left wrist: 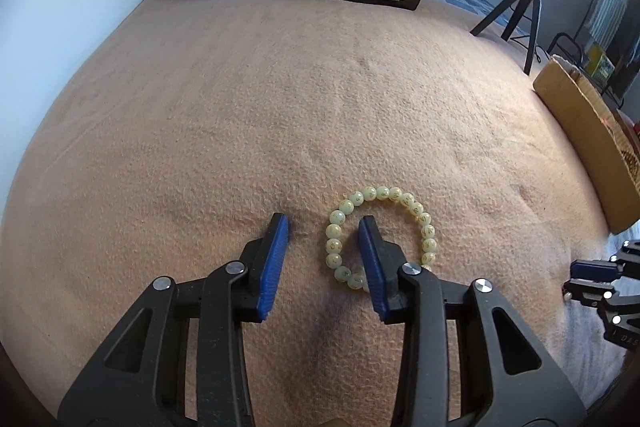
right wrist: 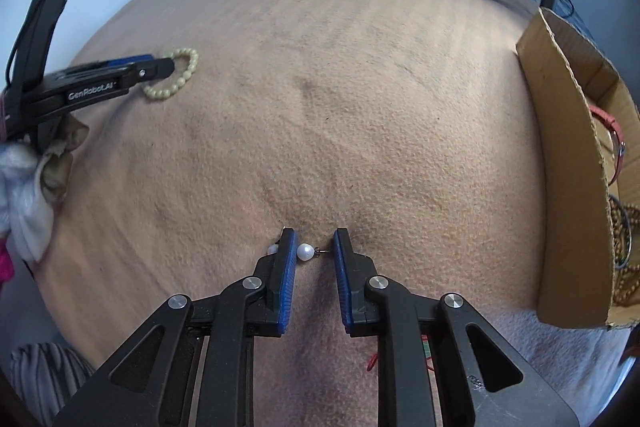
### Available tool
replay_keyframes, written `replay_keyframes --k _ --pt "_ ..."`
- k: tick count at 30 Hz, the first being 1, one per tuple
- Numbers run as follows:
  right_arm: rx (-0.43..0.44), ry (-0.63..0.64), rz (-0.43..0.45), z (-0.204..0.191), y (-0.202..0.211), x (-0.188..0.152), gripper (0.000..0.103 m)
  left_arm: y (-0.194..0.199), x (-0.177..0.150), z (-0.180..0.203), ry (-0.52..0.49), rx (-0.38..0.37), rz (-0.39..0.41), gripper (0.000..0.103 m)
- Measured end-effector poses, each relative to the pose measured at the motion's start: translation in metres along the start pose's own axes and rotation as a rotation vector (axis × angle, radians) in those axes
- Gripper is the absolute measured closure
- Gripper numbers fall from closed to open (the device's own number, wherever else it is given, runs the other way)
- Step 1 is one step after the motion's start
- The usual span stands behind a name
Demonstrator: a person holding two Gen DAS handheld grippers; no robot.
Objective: Organize jewelry
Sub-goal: 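Close the left tool on the cream bracelet while the right tool grasps the pearl earring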
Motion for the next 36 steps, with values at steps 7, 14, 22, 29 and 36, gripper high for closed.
replay_keyframes --k 7,14,22,29,36 --pt "-0.033 0.069 0.004 -0.004 0.009 -0.013 0.087 -0.001 0.002 -0.003 0.004 0.003 0.015 0.088" --pt "-0.004 0.051 0.022 0.009 0.012 -0.008 0.087 0.001 0.002 -0.003 0.017 -0.014 0.019 0.097" --pt "0.017 0.029 0.067 0.019 0.028 -0.009 0.087 0.022 0.002 -0.003 0.038 -0.059 0.053 0.098" --pt "0.017 0.018 0.12 0.027 0.052 -0.011 0.087 0.05 0.005 0.0 0.044 -0.096 0.096 0.098" --pt "0.015 -0.011 0.164 0.047 0.077 -0.018 0.087 0.08 0.011 0.02 0.009 -0.128 0.143 0.098"
Point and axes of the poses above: each gripper's, at about its wrist camera, not at the fingertips, and y roughly against the way its jaws point, z to its right, x to its top, the point moved 6 cm from there along -y, roughly the way its jaws point, and after that the axes turned 9 degrees about -z, right-handed, at the moved point
